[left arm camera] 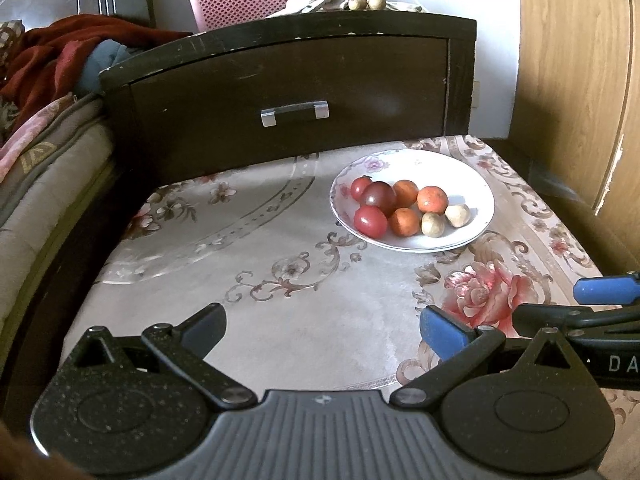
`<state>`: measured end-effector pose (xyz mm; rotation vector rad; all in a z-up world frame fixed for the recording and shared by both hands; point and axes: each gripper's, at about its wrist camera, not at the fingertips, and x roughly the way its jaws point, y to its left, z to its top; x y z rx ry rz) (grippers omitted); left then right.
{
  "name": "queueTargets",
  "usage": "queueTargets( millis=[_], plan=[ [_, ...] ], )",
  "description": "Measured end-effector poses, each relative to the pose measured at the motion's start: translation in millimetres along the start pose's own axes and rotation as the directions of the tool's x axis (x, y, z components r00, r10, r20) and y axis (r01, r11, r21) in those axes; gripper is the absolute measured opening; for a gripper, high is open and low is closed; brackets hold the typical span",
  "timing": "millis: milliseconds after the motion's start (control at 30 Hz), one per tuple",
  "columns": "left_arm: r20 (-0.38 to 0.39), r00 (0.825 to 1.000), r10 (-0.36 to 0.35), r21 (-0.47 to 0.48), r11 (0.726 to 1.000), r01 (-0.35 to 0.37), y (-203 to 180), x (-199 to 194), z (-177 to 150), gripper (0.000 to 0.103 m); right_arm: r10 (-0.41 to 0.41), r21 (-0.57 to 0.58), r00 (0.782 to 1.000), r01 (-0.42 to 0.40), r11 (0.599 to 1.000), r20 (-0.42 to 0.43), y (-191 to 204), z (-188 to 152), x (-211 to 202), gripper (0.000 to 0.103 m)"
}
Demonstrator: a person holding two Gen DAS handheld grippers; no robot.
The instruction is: Organize fruits
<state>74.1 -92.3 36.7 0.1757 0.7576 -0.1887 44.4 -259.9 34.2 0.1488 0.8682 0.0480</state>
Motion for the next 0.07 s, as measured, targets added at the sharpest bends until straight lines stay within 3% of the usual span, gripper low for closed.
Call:
queueTargets(
  millis=[67],
  plan=[
    [-0.003, 1.000, 0.002, 0.000, 1.000, -0.002, -0.1, 0.2, 0.0, 0.103, -0.001, 0.000, 1.000, 0.001, 1.000, 0.001, -0.1, -0.2, 0.1, 0.062]
  ],
)
